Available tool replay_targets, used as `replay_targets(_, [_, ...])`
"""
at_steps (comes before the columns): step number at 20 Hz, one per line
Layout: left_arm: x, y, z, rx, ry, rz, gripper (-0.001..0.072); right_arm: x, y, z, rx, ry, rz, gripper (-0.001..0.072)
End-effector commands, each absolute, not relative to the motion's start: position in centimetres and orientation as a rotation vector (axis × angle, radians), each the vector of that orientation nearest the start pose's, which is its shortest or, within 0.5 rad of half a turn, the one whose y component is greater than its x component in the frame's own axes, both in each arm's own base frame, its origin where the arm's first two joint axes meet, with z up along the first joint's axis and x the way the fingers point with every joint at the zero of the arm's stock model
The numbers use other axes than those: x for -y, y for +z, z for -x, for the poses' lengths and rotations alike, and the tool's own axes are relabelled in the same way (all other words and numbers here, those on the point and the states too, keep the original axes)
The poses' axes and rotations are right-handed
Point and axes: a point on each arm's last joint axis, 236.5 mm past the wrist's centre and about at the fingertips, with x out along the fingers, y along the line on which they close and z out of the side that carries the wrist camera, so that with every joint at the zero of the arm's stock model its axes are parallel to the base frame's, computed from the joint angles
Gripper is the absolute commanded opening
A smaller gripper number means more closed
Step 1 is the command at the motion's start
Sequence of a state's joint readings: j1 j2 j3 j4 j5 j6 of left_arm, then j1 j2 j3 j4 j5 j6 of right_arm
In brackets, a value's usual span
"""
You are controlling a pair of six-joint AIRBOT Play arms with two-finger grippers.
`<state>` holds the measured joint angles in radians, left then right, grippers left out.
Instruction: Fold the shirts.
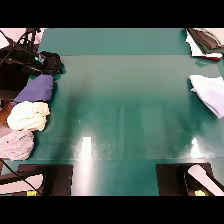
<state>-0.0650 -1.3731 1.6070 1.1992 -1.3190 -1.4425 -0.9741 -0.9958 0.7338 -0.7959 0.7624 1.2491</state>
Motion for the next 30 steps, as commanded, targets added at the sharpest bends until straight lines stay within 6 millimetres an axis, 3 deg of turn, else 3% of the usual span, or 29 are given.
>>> replay_targets(1, [11.2, 13.9, -43.3, -1.058, -0.402, 0.13, 0.0022, 25.2, 1.7, -26.3, -0.655, -0.625, -0.823, 0.0018])
replay_targets(2, [11.2, 13.8, -43.3, -1.058, -0.402, 0.13, 0.0022, 25.2, 1.3, -25.9, -0.685, -0.63, -0.799, 0.003])
replay_targets(3, [11.2, 13.8, -43.3, -1.059, -0.403, 0.129, 0.0022, 25.4, 0.9, -25.1, -0.731, -0.639, -0.754, 0.0222])
replay_targets(4, [11.2, 13.8, -43.2, -1.065, -0.405, 0.128, 0.0022, 25.9, 0.7, -24.2, -0.777, -0.655, -0.693, 0.0505])
replay_targets(5, [11.2, 13.7, -43.0, -1.073, -0.406, 0.126, 0.0022, 26.4, 0.9, -23.4, -0.82, -0.666, -0.636, 0.0607])
replay_targets(8, [11.2, 13.5, -42.6, -1.087, -0.414, 0.118, 0.0022, 28.5, 3.7, -22.1, -0.853, -0.744, -0.561, 0.0605])
replay_targets(10, [11.2, 13.6, -42.7, -1.084, -0.413, 0.119, 0.0022, 28.6, 6.4, -23.5, -0.797, -0.727, -0.574, 0.0591])
replay_targets(11, [11.2, 13.6, -42.9, -1.077, -0.411, 0.12, 0.0022, 27.4, 7.4, -24.9, -0.786, -0.673, -0.593, 0.0591])
replay_targets(13, [11.2, 13.9, -43.3, -1.055, -0.407, 0.123, 0.0022, 22.9, 8.2, -28.1, -0.827, -0.516, -0.605, 0.0561])
replay_targets(15, [11.2, 14.2, -44.1, -1.021, -0.398, 0.126, 0.0022, 16.4, 7.8, -30.6, -0.922, -0.321, -0.592, 0.0545])
replay_targets(16, [11.1, 14.4, -44.2, -1.012, -0.396, 0.127, 0.0022, 12.9, 7.6, -31.6, -0.974, -0.223, -0.558, 0.0491])
replay_targets(18, [11.2, 14.3, -44.1, -1.02, -0.398, 0.128, 0.0022, 6.6, 7.4, -33.1, -1.037, -0.049, -0.467, 0.0243])
replay_targets(20, [11.2, 14.4, -44.3, -1.008, -0.396, 0.129, 0.0022, 1.1, 7.4, -33.7, -1.072, 0.096, -0.377, 0.0044])
replay_targets(22, [11.2, 14.5, -44.5, -1.001, -0.394, 0.13, 0.0022, -3.6, 7.4, -33.6, -1.097, 0.218, -0.306, 0.0018])
replay_targets(26, [11.2, 14.5, -44.5, -1.001, -0.394, 0.13, 0.0022, -9.0, 7.4, -32.5, -1.128, 0.35, -0.237, 0.0019])
replay_targets(30, [11.2, 14.5, -44.5, -1.002, -0.394, 0.13, 0.0022, -10.7, 7.4, -32.0, -1.137, 0.399, -0.209, 0.0019])
